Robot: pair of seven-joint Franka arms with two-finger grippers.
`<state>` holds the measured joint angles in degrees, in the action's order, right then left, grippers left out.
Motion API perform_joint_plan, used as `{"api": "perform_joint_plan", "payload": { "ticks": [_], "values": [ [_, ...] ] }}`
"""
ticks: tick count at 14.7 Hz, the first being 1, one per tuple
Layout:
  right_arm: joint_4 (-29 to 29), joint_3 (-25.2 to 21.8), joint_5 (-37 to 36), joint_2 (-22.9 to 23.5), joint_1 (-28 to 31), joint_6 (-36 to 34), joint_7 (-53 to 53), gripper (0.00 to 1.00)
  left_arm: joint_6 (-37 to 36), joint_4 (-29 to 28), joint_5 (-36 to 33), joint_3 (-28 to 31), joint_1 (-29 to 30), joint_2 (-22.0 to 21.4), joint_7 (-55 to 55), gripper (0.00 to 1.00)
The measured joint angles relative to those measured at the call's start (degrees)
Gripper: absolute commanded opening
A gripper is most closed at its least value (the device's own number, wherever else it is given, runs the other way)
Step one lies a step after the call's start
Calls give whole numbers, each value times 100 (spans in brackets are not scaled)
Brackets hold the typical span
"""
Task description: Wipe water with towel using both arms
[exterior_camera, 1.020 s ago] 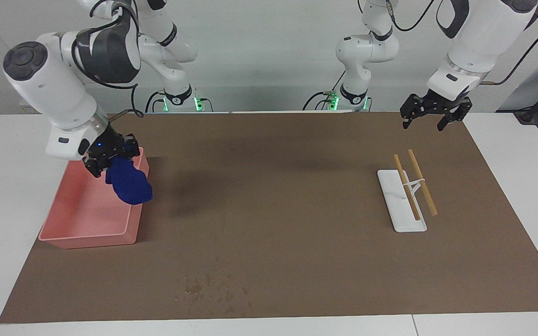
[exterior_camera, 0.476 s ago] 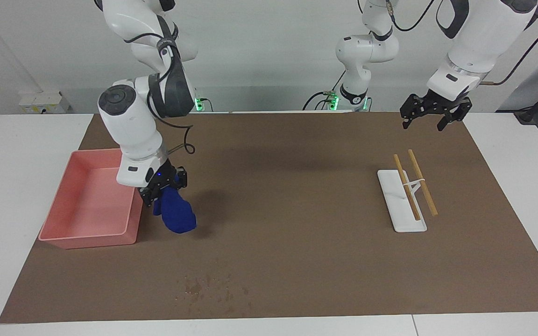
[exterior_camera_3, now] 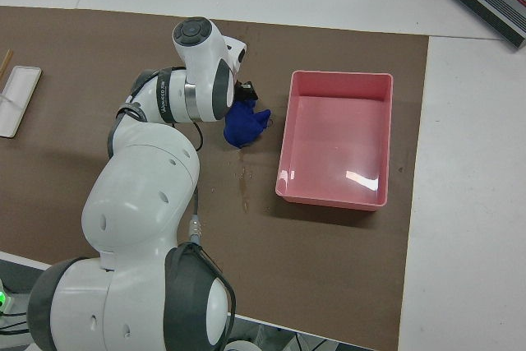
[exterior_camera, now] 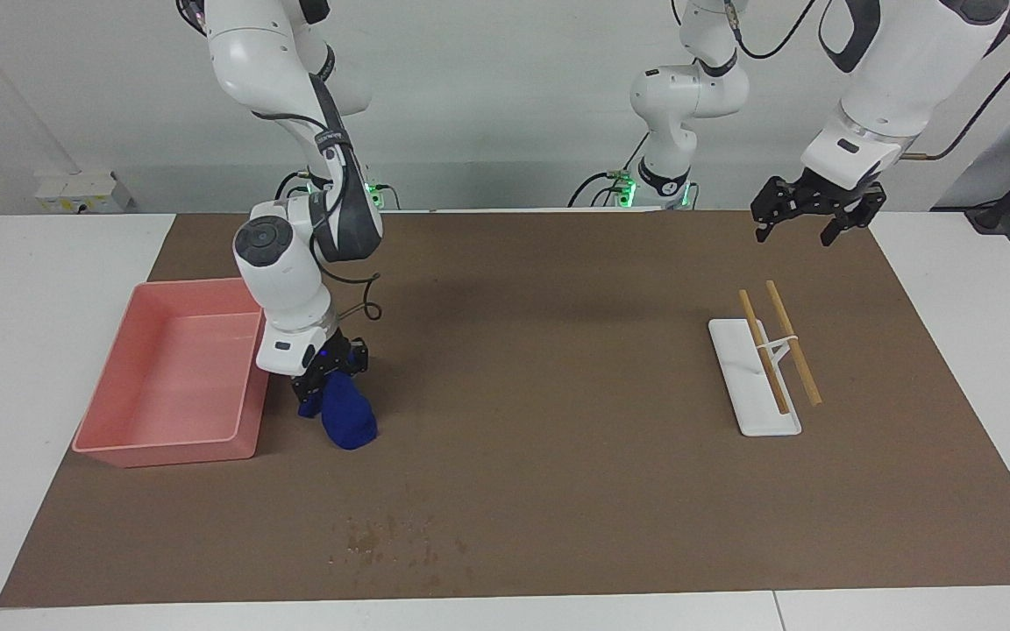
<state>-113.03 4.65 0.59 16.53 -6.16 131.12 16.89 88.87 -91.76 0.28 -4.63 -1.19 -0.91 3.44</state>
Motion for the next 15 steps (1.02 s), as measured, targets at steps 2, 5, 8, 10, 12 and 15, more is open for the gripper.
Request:
{"api": "perform_joint_plan", "payload": {
  "ticks": [2, 5, 8, 10, 12, 15],
  "values": [
    [-417, 11, 0, -95, -135, 1, -306, 0, 0, 0, 0, 0, 0, 0, 0, 100],
    [-805, 3, 0, -293, -112, -233, -226, 0, 0, 0, 0, 0, 0, 0, 0, 100],
    [-1038, -11, 0, -491, 127, -621, 383, 0, 0, 0, 0, 0, 0, 0, 0, 100],
    [-1146, -19, 0, -575, 478, -846, 813, 0, 0, 0, 0, 0, 0, 0, 0, 100],
    [-1207, -27, 12, -630, 759, -1151, 956, 0, 0, 0, 0, 0, 0, 0, 0, 100],
    [-1364, -29, 248, -719, 899, -1421, 945, 0, 0, 0, 0, 0, 0, 0, 0, 100]
  ]
}}
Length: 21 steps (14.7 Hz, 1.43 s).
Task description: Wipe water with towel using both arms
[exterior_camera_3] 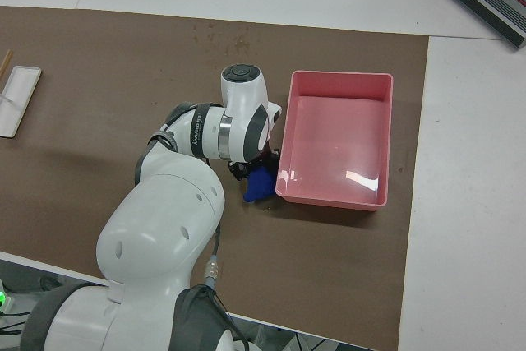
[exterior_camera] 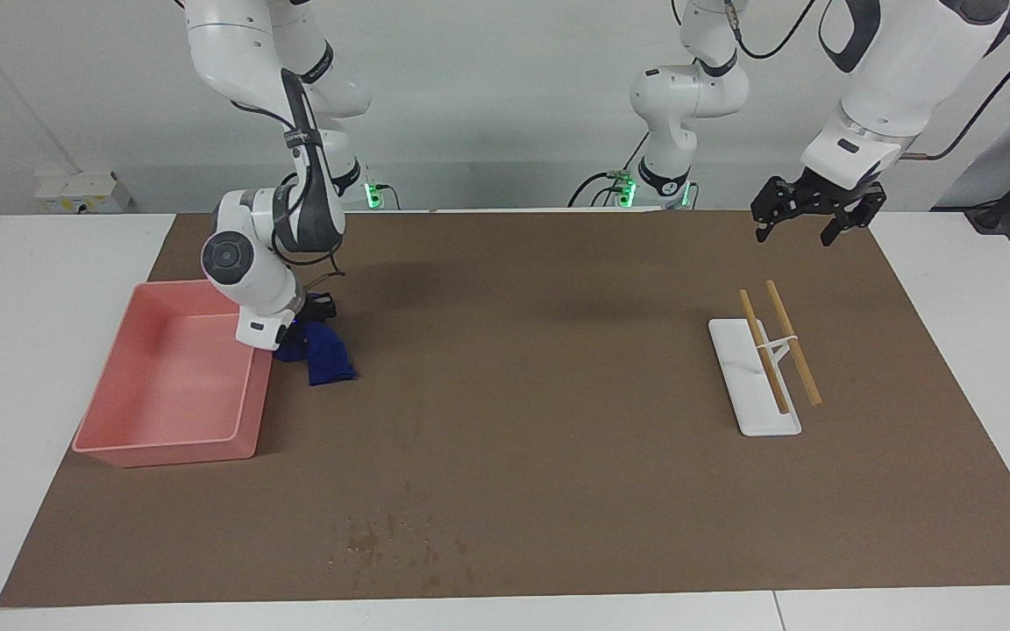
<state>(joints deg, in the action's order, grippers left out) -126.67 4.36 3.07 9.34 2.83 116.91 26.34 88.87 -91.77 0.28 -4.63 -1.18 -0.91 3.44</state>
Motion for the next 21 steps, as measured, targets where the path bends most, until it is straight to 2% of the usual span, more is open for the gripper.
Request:
{"api": "perform_joint_plan", "payload": {
  "ticks": [7, 12, 14, 16, 19, 21],
  "values": [
    [-492, 28, 374, -238, -21, -10, -546, 0, 0, 0, 0, 0, 0, 0, 0, 100],
    [-916, 34, 1163, -472, -47, -126, -995, 0, 0, 0, 0, 0, 0, 0, 0, 100],
    [-959, 34, 1477, -503, -223, -100, -1166, 0, 0, 0, 0, 0, 0, 0, 0, 100],
    [-980, 35, 1779, -500, -599, 313, -1409, 0, 0, 0, 0, 0, 0, 0, 0, 100],
    [-1041, 47, 1855, -421, -1499, 1839, -1900, 0, 0, 0, 0, 0, 0, 0, 0, 100],
    [-1034, 51, 1856, -362, -1728, 2313, -1901, 0, 0, 0, 0, 0, 0, 0, 0, 100]
  ]
}}
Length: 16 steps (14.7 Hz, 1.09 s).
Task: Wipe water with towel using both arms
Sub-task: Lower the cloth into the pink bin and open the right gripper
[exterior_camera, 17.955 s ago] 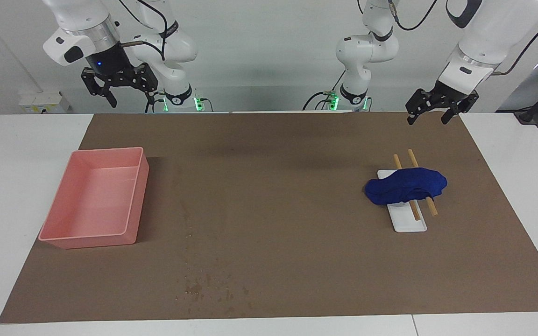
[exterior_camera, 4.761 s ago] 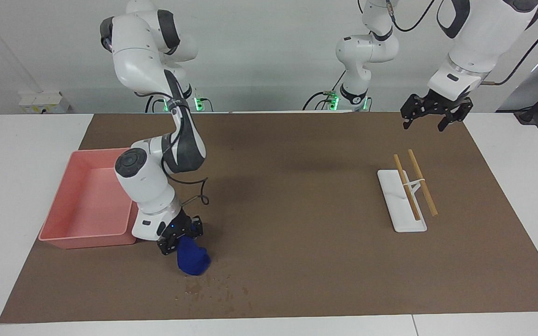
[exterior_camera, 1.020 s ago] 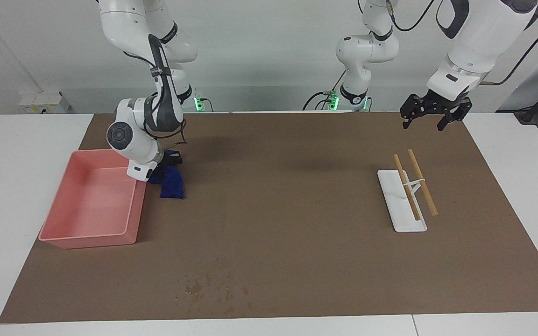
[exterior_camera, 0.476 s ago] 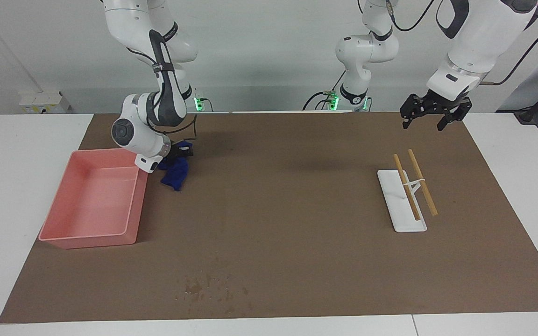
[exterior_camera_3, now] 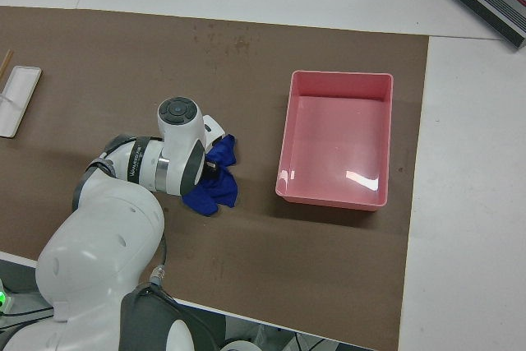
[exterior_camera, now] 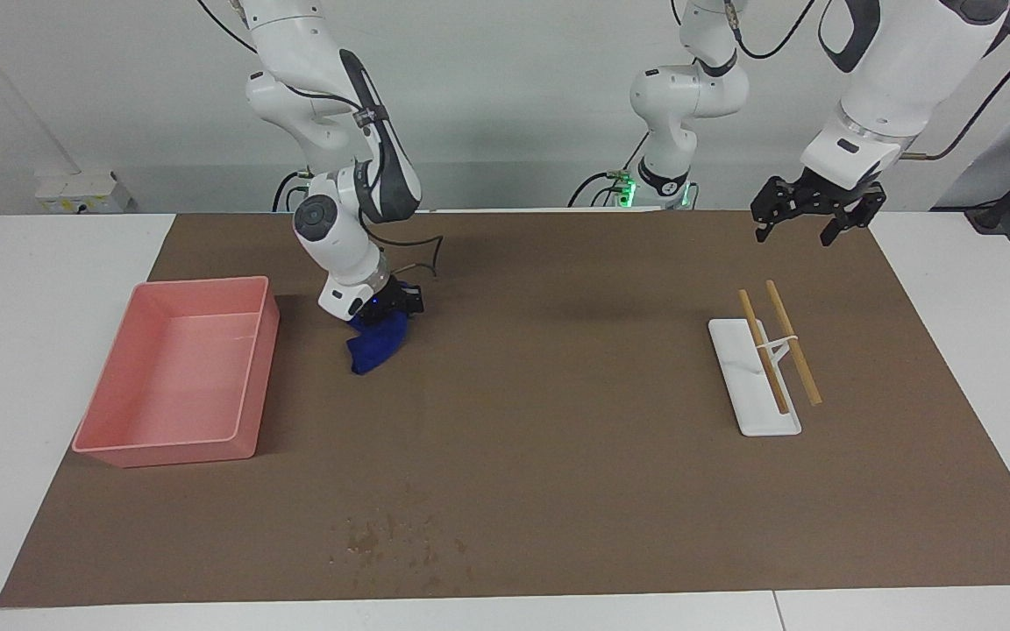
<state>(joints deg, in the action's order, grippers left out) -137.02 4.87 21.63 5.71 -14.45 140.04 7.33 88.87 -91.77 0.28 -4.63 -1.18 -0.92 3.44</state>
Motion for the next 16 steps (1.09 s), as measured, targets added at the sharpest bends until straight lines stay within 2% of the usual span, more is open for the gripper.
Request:
{"api": "perform_joint_plan", "payload": {
  "ticks": [2, 6, 8, 11, 13, 16],
  "values": [
    [76, -24, -3, 64, 115, 103, 506, 0, 0, 0, 0, 0, 0, 0, 0, 100],
    [350, -93, -123, 213, 955, 115, 2249, 0, 0, 0, 0, 0, 0, 0, 0, 100],
    [571, -106, -505, 309, 1155, 114, 2542, 0, 0, 0, 0, 0, 0, 0, 0, 100],
    [1001, -77, -804, 430, 1118, -92, 2545, 0, 0, 0, 0, 0, 0, 0, 0, 100],
    [1412, -71, -885, 451, 1088, -538, 2546, 0, 0, 0, 0, 0, 0, 0, 0, 100],
    [2527, -95, -1480, 443, 1188, -1901, 2545, 0, 0, 0, 0, 0, 0, 0, 0, 100]
  ]
}}
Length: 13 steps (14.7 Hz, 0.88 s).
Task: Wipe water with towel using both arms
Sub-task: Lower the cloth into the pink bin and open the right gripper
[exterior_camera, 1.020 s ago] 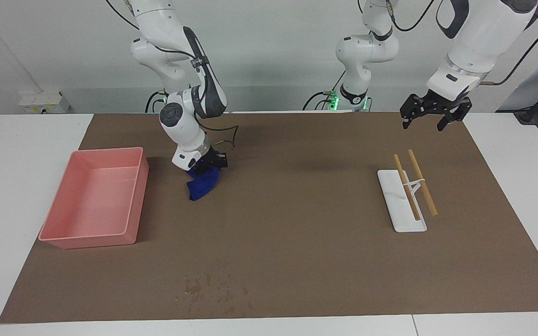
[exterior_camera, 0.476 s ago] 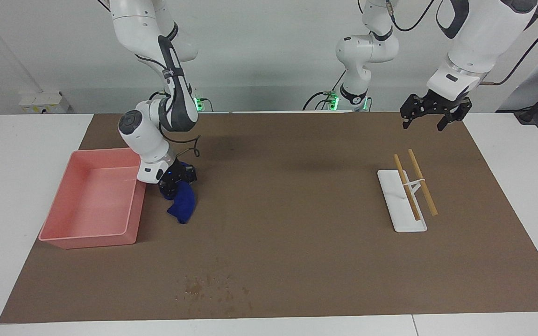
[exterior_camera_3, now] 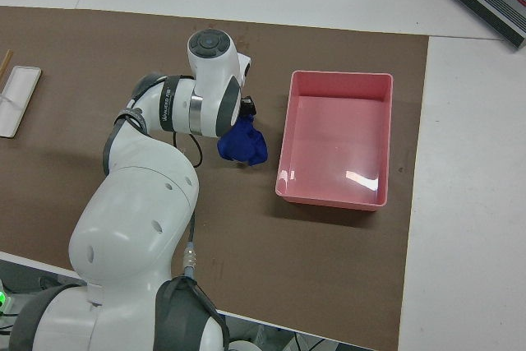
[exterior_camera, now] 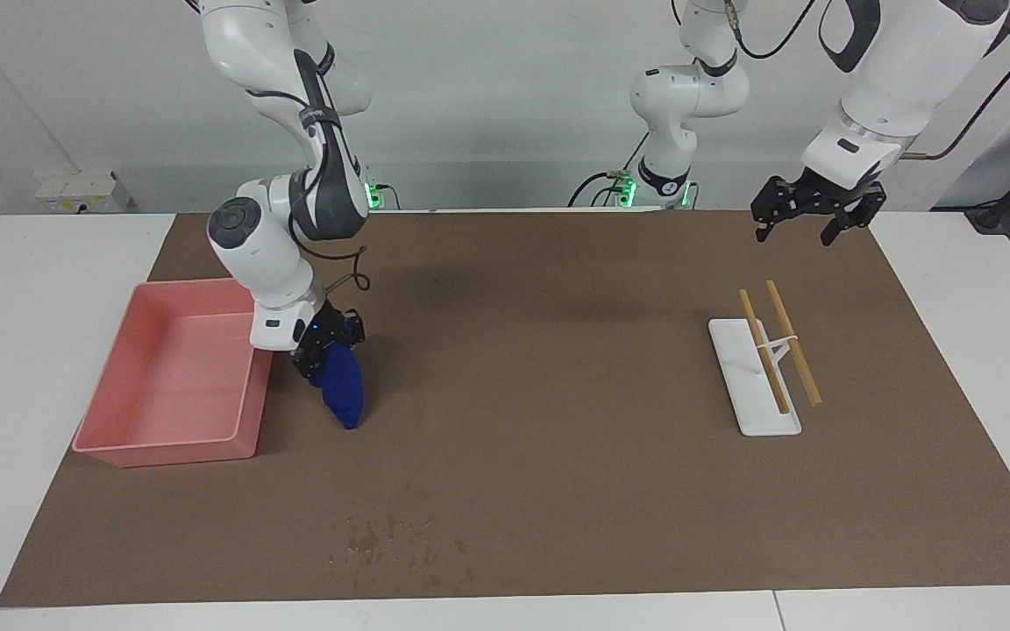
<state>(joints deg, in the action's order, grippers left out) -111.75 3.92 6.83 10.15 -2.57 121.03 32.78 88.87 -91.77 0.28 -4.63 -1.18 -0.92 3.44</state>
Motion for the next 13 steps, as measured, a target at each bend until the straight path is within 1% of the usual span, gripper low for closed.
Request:
{"api": "perform_joint_plan", "payload": {
  "ticks": [2, 3, 4, 6, 9, 11, 13],
  "values": [
    [786, -13, -217, -37, 134, -1018, 0, 0, 0, 0, 0, 0, 0, 0, 0, 100],
    [1077, -19, -299, -82, 199, -1428, 0, 0, 0, 0, 0, 0, 0, 0, 0, 100],
    [1316, -20, -454, -141, 273, -1780, 2, 0, 0, 0, 0, 0, 0, 0, 0, 100],
    [1565, -23, -745, -262, 419, -2133, 160, 0, 0, 0, 0, 0, 0, 0, 0, 100],
    [1620, -27, -1055, -325, 707, -2075, 887, 0, 0, 0, 0, 0, 0, 0, 0, 100],
    [1502, -28, -1259, -293, 911, -1697, 1255, 0, 0, 0, 0, 0, 0, 0, 0, 100],
    [1194, -32, -1292, -229, 1150, -1167, 1571, 0, 0, 0, 0, 0, 0, 0, 0, 100]
  ]
}}
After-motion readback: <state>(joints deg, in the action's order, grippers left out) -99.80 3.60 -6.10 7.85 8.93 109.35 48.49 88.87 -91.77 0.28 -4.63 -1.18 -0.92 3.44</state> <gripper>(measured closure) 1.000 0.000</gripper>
